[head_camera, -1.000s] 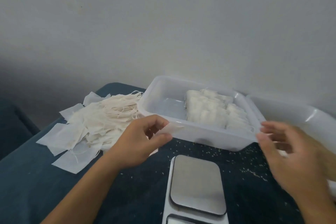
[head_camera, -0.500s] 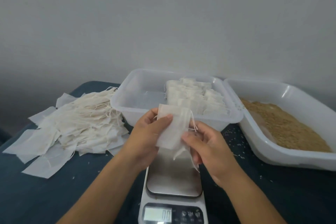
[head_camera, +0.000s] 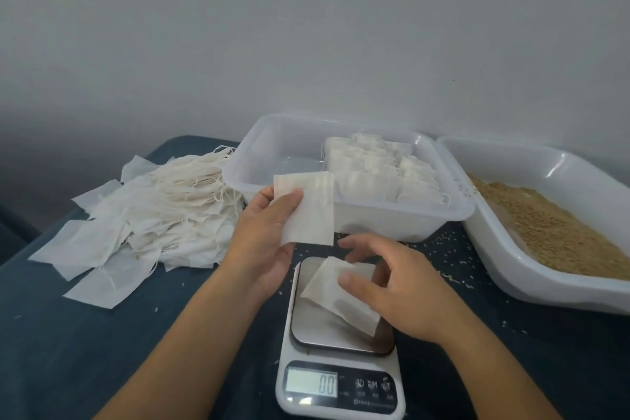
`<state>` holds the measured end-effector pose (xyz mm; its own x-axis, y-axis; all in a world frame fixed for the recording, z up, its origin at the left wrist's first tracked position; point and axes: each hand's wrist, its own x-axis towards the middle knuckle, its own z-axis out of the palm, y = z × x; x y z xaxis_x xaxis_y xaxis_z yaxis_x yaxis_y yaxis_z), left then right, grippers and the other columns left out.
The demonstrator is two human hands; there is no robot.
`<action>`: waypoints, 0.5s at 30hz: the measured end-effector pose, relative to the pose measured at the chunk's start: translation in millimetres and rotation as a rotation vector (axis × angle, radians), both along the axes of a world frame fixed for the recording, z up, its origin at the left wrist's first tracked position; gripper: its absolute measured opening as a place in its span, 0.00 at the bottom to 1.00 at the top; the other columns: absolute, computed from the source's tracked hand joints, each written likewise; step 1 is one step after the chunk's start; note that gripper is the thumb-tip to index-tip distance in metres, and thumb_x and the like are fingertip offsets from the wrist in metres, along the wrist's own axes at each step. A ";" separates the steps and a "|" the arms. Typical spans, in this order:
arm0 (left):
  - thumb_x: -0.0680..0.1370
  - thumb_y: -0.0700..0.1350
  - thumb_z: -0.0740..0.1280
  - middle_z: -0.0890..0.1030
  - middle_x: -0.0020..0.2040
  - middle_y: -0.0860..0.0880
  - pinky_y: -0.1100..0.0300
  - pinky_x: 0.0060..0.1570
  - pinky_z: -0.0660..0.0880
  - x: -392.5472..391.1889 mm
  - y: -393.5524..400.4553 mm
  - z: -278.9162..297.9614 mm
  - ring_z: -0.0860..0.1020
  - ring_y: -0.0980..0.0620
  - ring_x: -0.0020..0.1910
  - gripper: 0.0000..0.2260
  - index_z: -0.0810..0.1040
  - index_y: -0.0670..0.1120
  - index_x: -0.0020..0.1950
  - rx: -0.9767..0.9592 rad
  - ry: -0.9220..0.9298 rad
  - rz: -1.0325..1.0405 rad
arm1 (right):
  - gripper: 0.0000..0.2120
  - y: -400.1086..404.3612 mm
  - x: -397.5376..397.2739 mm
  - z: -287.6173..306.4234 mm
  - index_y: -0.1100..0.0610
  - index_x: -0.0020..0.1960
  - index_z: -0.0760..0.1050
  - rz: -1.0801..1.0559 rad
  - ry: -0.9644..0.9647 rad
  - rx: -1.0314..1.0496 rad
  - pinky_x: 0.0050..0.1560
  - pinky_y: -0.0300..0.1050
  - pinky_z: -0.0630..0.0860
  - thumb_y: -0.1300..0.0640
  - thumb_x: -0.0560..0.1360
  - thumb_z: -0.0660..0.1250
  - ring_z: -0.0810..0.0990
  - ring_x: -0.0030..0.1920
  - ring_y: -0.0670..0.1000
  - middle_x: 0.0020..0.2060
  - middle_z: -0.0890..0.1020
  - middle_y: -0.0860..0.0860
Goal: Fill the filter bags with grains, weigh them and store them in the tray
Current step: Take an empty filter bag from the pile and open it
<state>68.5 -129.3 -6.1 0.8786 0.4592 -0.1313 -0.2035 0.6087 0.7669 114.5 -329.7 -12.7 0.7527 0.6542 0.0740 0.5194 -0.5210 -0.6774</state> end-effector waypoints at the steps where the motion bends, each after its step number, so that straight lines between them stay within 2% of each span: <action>1: 0.81 0.38 0.68 0.87 0.43 0.47 0.61 0.33 0.81 -1.1 4.1 1.7 0.86 0.54 0.38 0.03 0.79 0.45 0.53 -0.015 -0.017 0.023 | 0.22 -1.9 0.8 -0.6 0.33 0.66 0.72 -0.001 -0.066 -0.105 0.43 0.30 0.71 0.38 0.74 0.72 0.77 0.46 0.34 0.54 0.77 0.30; 3: 0.81 0.38 0.68 0.88 0.43 0.48 0.62 0.35 0.81 -3.6 12.1 3.8 0.86 0.54 0.40 0.04 0.79 0.45 0.53 -0.039 -0.049 0.057 | 0.23 -1.3 0.5 -2.6 0.31 0.66 0.70 0.005 -0.117 -0.263 0.43 0.29 0.67 0.35 0.73 0.72 0.73 0.49 0.29 0.54 0.74 0.30; 9: 0.80 0.38 0.68 0.88 0.44 0.47 0.63 0.36 0.81 -13.3 20.1 12.4 0.87 0.54 0.41 0.05 0.79 0.44 0.56 -0.120 -0.097 0.043 | 0.07 18.3 -4.7 -3.1 0.40 0.55 0.77 0.050 -0.246 -0.327 0.43 0.29 0.69 0.41 0.79 0.67 0.74 0.46 0.33 0.45 0.78 0.35; 12: 0.79 0.38 0.69 0.87 0.45 0.47 0.62 0.36 0.81 -17.7 18.7 17.6 0.86 0.53 0.41 0.06 0.80 0.44 0.56 -0.143 -0.144 0.009 | 0.03 45.7 -8.6 4.5 0.43 0.49 0.78 0.110 -0.255 -0.202 0.41 0.28 0.68 0.45 0.78 0.69 0.75 0.45 0.34 0.40 0.78 0.36; 15: 0.73 0.41 0.72 0.87 0.45 0.47 0.60 0.36 0.81 -22.1 15.3 23.6 0.86 0.52 0.41 0.13 0.80 0.45 0.57 -0.128 -0.220 0.001 | 0.04 89.8 -11.3 16.2 0.47 0.44 0.77 0.195 -0.255 -0.034 0.38 0.33 0.68 0.55 0.76 0.68 0.77 0.41 0.39 0.35 0.78 0.41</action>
